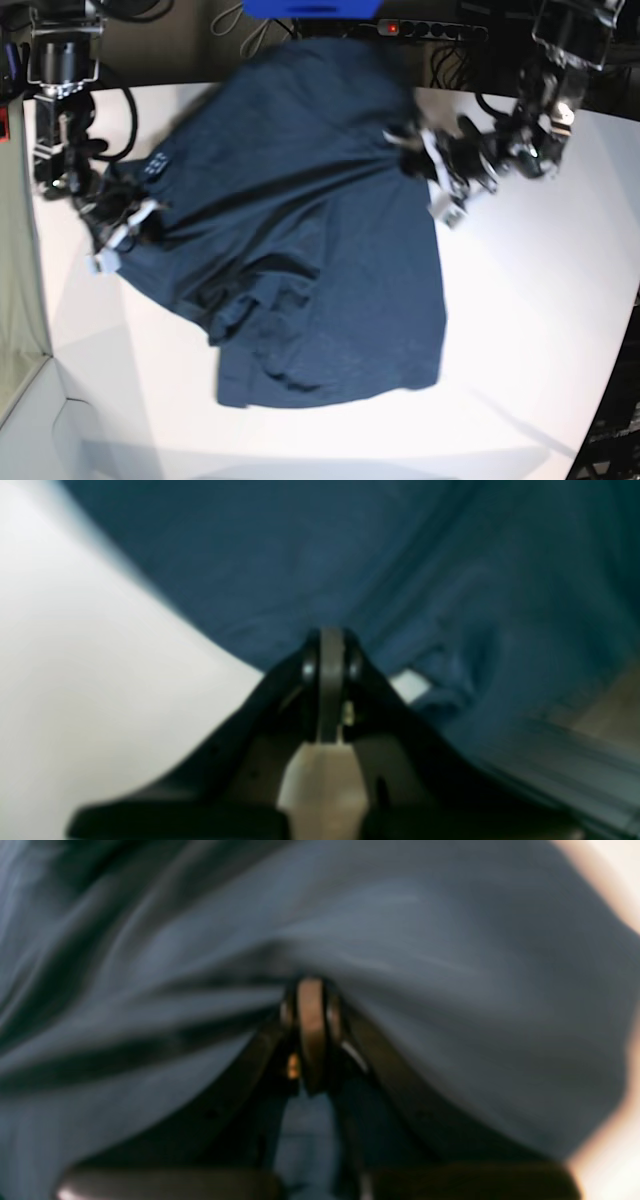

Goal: Layout the t-shirt on the table in an organized manner, then fold the t-shirt properly
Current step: 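Grasp the shirt with both grippers and drag it across the table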

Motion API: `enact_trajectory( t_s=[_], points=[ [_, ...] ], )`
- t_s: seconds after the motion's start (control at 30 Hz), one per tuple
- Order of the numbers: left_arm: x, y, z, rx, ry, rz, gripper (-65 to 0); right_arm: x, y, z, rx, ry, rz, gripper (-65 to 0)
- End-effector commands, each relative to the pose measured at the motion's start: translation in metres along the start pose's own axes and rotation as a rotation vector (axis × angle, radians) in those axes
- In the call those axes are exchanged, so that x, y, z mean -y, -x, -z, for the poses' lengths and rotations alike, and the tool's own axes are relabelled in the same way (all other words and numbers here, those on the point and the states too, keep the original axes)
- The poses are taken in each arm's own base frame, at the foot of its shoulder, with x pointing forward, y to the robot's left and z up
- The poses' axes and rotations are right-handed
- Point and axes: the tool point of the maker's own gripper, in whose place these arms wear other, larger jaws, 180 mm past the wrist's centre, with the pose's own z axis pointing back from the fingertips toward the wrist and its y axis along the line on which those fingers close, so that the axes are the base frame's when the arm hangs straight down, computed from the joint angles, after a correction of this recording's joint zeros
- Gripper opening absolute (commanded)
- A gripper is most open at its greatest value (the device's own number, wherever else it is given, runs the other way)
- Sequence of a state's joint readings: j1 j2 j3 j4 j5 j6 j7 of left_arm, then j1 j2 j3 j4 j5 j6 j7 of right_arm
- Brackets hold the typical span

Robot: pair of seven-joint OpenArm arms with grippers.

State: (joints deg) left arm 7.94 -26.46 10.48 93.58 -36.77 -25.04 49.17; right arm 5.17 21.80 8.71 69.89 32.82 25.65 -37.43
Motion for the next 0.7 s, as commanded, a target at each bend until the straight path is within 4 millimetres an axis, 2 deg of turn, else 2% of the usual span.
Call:
enact_trajectory(
  t_s=[0.0,0.1,0.13,0.2,0.27,0.37,0.47,0.57,0.67],
  points=[
    [-0.004,-0.039,-0.021,0.132,-0.027,0.039,-64.9,0.012,-0.037,-0.014,0.097,0.021,-0.017,-65.0],
    [-0.004,-0.076,-0.050,0.282,-0.078,0.044,-64.9,0.019,-0.075,-0.040,0.213,0.056,-0.046,-65.0],
    [-0.010,-0.090,-0.057,0.335,-0.102,0.030,-64.9,0.019,-0.085,-0.051,0.243,0.068,-0.062,-65.0],
    [-0.024,-0.112,-0.070,0.425,-0.149,-0.008,-64.9,0.019,-0.088,-0.066,0.254,0.087,-0.082,-65.0],
    [-0.041,-0.126,-0.072,0.468,-0.185,-0.045,-64.9,0.004,-0.084,-0.073,0.252,0.076,-0.094,-65.0],
    [-0.071,-0.147,-0.057,0.465,-0.252,-0.065,-64.9,-0.026,-0.064,-0.077,0.216,0.038,-0.107,-65.0],
    [-0.096,-0.152,-0.029,0.381,-0.308,-0.064,-64.9,-0.061,-0.028,-0.079,0.163,-0.013,-0.079,-65.0],
    [-0.120,-0.163,-0.002,0.293,-0.353,-0.058,-64.9,-0.103,0.002,-0.078,0.127,-0.091,-0.051,-65.0],
    [-0.141,-0.174,0.016,0.265,-0.385,-0.057,-64.9,-0.146,0.033,-0.079,0.077,-0.181,-0.032,-65.0]
  ],
)
